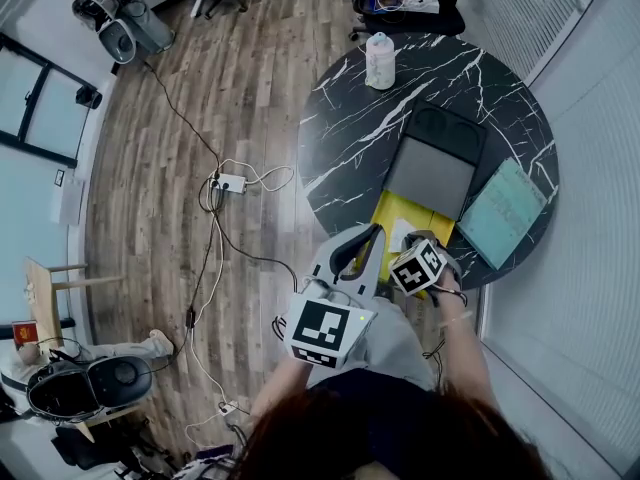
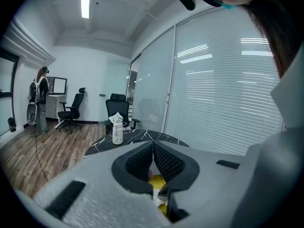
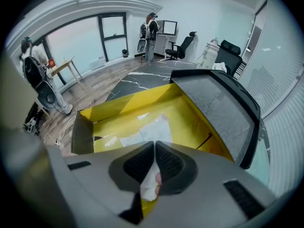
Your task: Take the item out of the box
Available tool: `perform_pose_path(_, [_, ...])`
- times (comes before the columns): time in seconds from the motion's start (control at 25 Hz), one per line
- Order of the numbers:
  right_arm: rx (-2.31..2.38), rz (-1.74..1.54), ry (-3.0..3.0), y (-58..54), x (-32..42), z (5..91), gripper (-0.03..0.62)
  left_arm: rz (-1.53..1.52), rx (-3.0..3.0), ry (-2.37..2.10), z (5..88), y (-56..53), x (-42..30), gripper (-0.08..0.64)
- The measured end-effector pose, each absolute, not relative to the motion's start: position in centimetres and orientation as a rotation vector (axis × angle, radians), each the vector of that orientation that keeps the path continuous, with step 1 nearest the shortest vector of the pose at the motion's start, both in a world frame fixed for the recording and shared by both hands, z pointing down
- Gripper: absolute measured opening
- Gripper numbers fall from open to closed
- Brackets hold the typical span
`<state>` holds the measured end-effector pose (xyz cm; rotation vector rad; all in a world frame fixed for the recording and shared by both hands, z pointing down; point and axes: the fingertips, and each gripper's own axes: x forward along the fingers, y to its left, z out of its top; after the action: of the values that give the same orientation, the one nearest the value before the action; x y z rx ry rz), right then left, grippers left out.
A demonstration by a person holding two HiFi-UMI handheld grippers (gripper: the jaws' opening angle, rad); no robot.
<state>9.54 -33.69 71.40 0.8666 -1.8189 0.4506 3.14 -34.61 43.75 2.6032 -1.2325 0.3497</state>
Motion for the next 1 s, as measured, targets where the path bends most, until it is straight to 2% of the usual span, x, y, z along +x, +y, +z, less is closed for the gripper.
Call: perform_pose_path(1.0, [1.086, 0.450, -1.908, -31.1, 9.8, 64.6, 0.025, 0.282, 2.681, -1.224, 40.6, -28.9, 2.6, 0.028])
